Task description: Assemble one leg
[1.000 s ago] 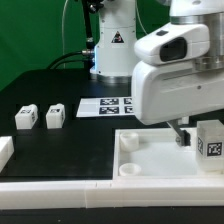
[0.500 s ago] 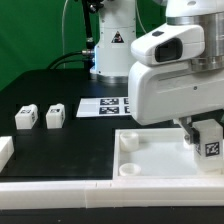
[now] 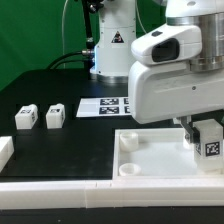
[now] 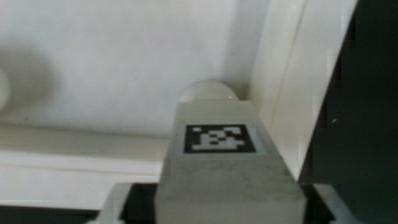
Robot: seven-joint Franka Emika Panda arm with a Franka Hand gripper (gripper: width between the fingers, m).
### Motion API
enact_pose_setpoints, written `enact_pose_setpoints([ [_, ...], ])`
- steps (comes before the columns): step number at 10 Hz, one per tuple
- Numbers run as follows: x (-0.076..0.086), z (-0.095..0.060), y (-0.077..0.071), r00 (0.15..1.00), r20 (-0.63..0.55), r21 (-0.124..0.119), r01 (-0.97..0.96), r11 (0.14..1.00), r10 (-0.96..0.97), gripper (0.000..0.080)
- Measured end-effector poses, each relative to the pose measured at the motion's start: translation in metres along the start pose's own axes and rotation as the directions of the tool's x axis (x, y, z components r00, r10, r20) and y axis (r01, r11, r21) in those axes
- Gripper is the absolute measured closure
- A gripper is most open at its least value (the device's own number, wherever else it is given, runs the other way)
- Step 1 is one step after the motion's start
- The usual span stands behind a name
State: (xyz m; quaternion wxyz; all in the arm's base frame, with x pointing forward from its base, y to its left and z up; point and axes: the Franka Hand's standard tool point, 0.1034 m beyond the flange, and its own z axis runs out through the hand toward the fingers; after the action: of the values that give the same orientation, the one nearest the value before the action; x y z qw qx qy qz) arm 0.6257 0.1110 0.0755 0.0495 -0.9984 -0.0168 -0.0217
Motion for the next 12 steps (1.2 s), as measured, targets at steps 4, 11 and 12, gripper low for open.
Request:
enact_pose_setpoints([
  [4,-0.0006,0.0011,0.0008,0.857,-0.007,0.004,-0.515,0.857,0.515,0.0507],
  [11,-0.0027,0.0028,0.0001,0.225,0.02,0.018,-0.974,0.225,0.974,0.0506],
  [12,-0.0031,0.0037,-0.0027,0.06,0.036,0.017,-0.998,0.06,0.998,0.0506],
])
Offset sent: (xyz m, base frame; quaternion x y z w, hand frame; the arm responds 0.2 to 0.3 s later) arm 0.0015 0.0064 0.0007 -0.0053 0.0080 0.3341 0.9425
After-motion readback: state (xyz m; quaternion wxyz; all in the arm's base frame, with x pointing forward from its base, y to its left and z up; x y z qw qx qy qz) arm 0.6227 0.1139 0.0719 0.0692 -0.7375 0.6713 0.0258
